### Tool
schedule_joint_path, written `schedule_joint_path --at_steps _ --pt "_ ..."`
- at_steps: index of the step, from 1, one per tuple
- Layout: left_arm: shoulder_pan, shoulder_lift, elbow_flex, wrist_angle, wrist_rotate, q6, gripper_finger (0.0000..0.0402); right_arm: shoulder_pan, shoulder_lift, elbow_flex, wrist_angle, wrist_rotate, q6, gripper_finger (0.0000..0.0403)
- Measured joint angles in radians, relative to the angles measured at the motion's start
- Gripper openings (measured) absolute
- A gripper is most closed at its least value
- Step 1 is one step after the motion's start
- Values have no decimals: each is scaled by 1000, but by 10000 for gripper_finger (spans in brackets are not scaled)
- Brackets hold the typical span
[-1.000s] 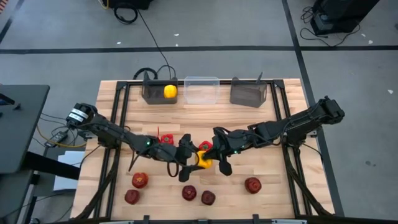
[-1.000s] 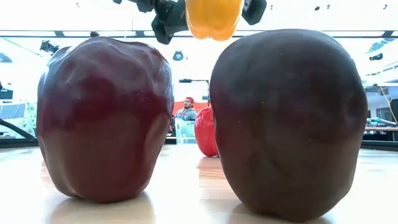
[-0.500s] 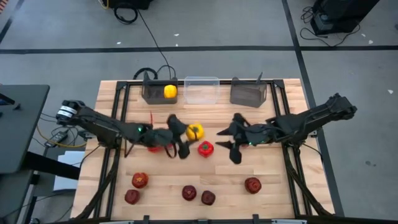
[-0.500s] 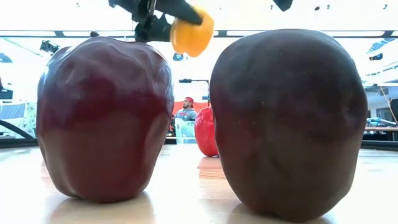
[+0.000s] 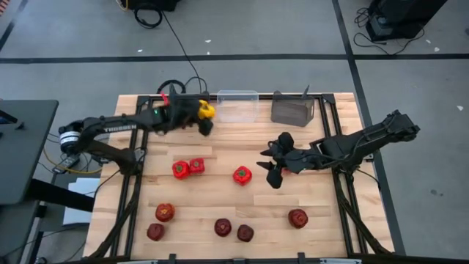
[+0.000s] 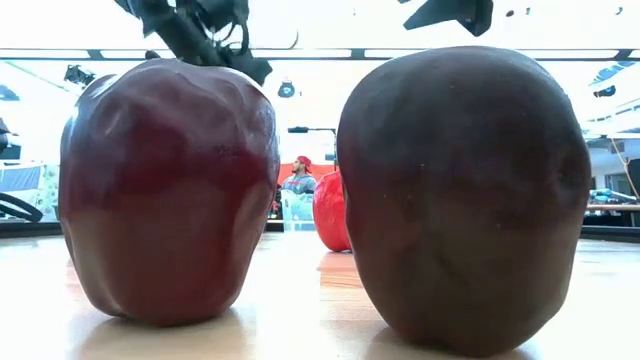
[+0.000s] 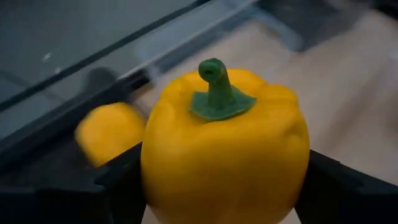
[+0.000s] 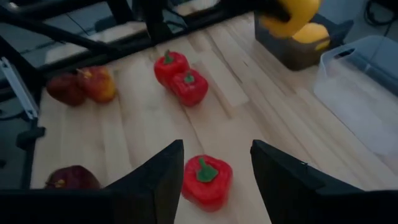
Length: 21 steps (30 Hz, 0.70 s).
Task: Sort produce into baskets
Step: Put the yellow bell pepper into the left black bin
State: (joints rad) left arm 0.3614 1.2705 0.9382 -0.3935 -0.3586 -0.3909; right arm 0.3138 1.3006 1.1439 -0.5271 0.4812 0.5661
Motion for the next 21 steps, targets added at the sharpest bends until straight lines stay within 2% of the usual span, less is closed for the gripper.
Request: schedule_joint_path --at_steps 9,12,16,21 --pt "313 0 0 -77 53 35 327 -24 43 0 0 -3 32 205" --pt "381 11 0 -91 59 1 328 -46 44 0 0 -3 11 205" --pt "462 46 0 -118 122 -6 335 -97 44 0 -2 -4 47 205" --pt "511 89 0 -121 179 47 374 -199 44 0 -6 -66 122 205"
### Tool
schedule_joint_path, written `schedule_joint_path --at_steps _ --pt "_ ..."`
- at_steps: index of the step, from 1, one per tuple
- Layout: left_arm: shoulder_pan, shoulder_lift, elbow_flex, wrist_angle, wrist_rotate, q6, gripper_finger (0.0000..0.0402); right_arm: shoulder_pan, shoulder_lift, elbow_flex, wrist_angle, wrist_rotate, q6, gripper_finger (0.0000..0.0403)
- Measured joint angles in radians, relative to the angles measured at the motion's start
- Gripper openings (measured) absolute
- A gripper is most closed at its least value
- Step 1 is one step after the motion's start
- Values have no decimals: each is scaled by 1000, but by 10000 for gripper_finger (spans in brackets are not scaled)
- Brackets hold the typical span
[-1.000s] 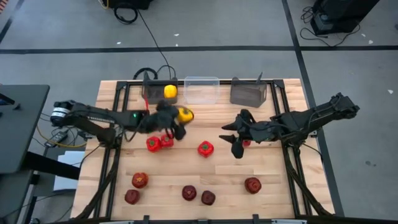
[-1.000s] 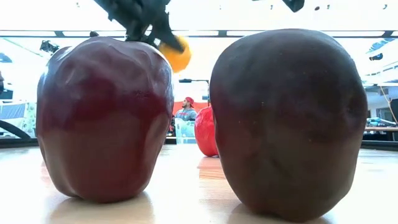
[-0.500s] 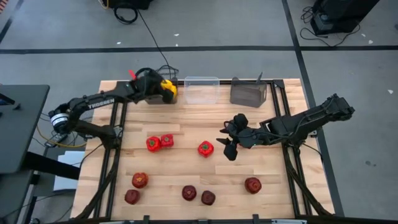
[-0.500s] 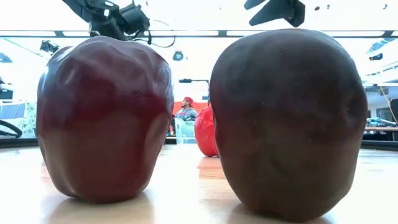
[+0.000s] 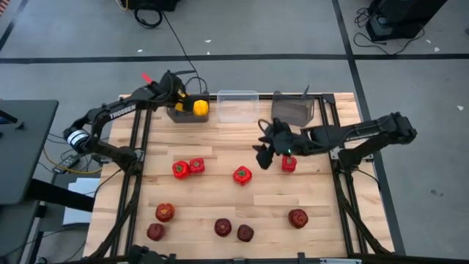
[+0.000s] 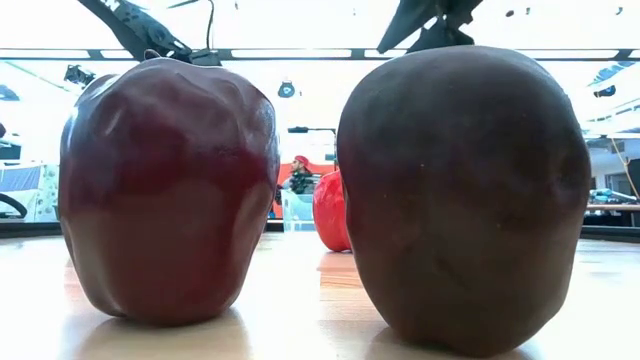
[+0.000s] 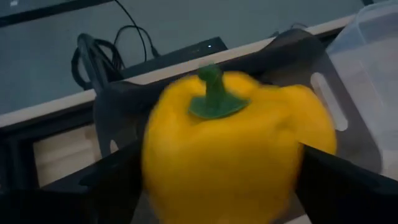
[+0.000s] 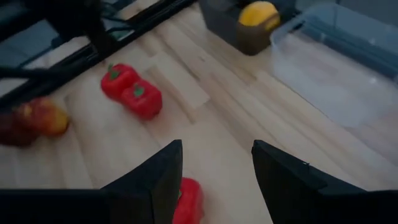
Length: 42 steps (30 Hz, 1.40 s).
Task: Sort produce into baskets
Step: Put the yellow bell pepper into the left black bin, then put the right red bell pepper into the transparent bin
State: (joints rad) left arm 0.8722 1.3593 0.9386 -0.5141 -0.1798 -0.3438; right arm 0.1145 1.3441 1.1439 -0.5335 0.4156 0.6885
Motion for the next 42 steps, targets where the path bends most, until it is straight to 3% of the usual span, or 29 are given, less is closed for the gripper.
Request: schedule_joint_path --at_steps 3,10,16,23,28,34,37,42 --pt "23 13 0 8 7 38 395 -55 0 0 -1 -31 30 205" --pt "33 3 24 9 73 52 386 -149 26 -20 17 -3 -14 205" --pt "16 -6 70 110 36 -13 378 -263 97 -20 32 -158 -104 193" --pt "-49 -6 78 330 67 -102 372 -376 156 -20 30 -267 -335 151" --pt "-141 -12 78 530 87 -12 337 -465 163 -20 29 -416 -358 126" --pt "-197 -26 78 626 126 1 273 -519 147 -20 29 -473 -353 116" --pt "-207 -60 77 579 174 10 249 -523 131 -20 23 -498 -317 115" --pt "-242 -156 77 444 131 62 211 -483 116 -20 35 -538 -207 105"
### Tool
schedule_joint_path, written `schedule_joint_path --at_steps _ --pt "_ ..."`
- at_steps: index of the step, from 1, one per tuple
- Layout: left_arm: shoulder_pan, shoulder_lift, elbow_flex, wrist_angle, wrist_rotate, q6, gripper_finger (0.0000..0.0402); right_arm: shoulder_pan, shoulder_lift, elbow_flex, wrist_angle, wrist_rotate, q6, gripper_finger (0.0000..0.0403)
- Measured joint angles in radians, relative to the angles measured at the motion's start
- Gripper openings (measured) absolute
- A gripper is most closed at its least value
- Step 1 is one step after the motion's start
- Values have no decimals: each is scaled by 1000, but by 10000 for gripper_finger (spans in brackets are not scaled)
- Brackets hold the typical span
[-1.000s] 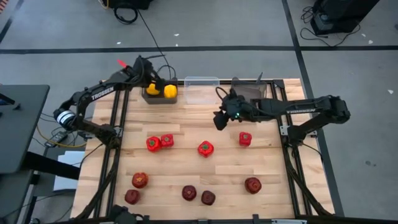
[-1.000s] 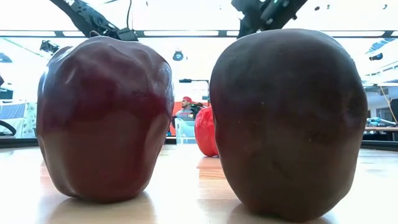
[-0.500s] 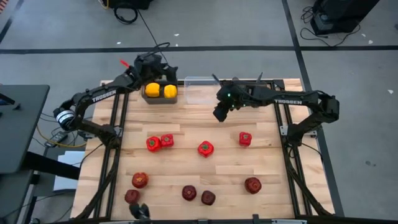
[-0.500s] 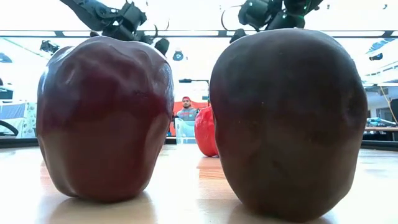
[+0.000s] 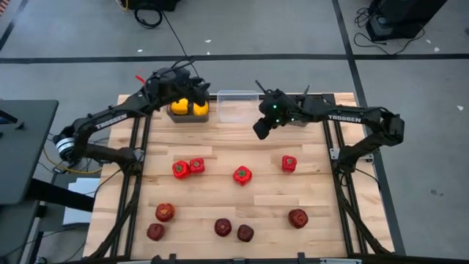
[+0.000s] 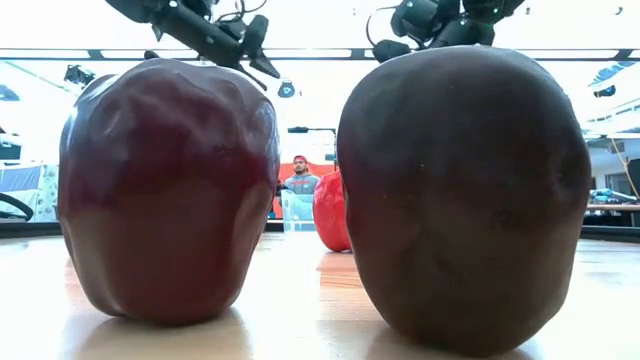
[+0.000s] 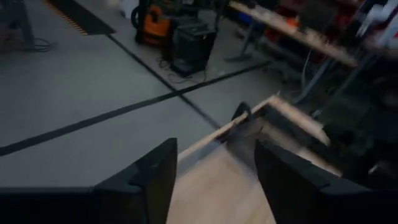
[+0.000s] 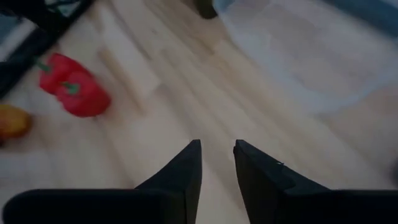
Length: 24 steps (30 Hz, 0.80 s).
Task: Sort produce into baskets
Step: Put the right red bell pepper into the transparent bin
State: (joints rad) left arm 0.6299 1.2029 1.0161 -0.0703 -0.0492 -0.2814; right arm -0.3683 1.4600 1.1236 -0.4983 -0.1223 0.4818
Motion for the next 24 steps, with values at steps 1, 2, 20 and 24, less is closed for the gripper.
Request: schedule_joint_path --at_steps 1,2,20,24 --pt "-9 -19 0 -32 -3 23 203 16 -1 0 3 2 26 101" --pt "-22 -37 0 -53 -3 40 195 35 -1 0 6 11 54 97" --pt "-348 -109 -158 -125 165 147 168 522 -1 0 -185 394 448 75" --pt "-388 -94 -236 -3 163 118 168 558 -11 0 -314 273 609 86"
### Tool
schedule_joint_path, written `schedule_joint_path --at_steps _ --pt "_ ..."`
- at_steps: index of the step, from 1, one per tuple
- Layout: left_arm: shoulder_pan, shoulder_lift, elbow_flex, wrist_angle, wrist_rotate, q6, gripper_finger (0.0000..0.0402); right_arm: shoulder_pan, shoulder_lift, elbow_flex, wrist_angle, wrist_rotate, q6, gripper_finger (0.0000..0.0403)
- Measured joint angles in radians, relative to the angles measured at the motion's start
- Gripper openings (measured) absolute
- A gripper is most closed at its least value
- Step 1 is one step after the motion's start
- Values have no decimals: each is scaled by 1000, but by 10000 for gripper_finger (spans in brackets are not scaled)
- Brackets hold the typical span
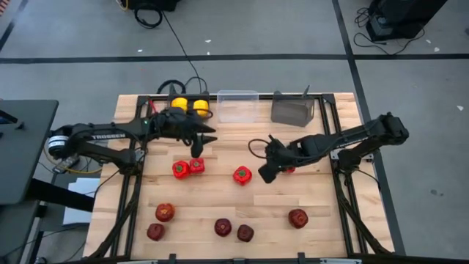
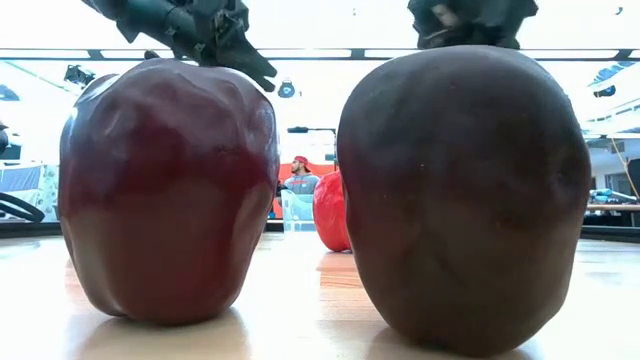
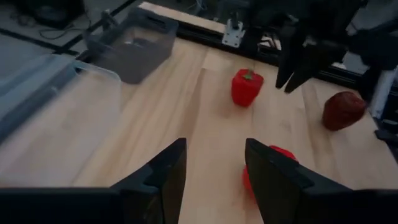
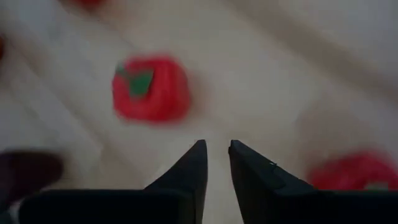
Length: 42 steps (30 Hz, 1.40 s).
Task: Sort produce into baskets
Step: Put the right red bell pepper into the transparent bin
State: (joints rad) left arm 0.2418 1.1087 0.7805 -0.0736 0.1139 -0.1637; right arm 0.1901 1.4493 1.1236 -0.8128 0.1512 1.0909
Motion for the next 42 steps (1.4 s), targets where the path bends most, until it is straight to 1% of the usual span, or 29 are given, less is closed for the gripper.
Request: schedule_joint_path --at_steps 2,4,7,10,13,15,17,20,24,28,31,34,36,39,42 --pt "-23 14 -10 46 0 -8 168 17 -1 0 -23 -44 27 105" --pt "-43 34 -16 57 -19 -25 168 30 0 0 -65 -51 33 132" --pt "-72 76 -16 102 -39 -26 168 29 0 0 -156 -63 58 182" --pt "-102 117 -16 165 -17 9 168 17 0 0 -229 -75 127 239" --pt "-129 156 -16 223 -12 23 168 -4 0 0 -298 -47 277 298" --pt "-136 175 -16 252 -12 8 168 -16 0 0 -360 -19 344 331" --pt "-138 188 -16 274 -13 -15 168 -25 1 -2 -418 -4 382 356" --pt "-139 196 -16 294 -13 -22 174 -49 2 -20 -428 9 397 380" --pt "-139 196 -16 319 -13 -23 189 -96 3 -68 -280 -48 295 397" --pt "-139 196 -16 324 -20 -24 204 -120 3 -116 -288 -49 292 398" --pt "-136 196 -16 321 -78 -43 213 -146 4 -157 -297 -57 290 399" --pt "-124 196 -16 320 -131 -50 215 -170 4 -195 -190 -110 229 399" --pt "-116 196 -16 329 -147 -50 215 -181 4 -221 -147 -126 210 398" --pt "-110 196 -16 351 -147 -50 216 -194 4 -249 -147 -136 194 388" --pt "-106 196 -16 377 -147 -50 216 -196 4 -259 -145 -174 164 357"
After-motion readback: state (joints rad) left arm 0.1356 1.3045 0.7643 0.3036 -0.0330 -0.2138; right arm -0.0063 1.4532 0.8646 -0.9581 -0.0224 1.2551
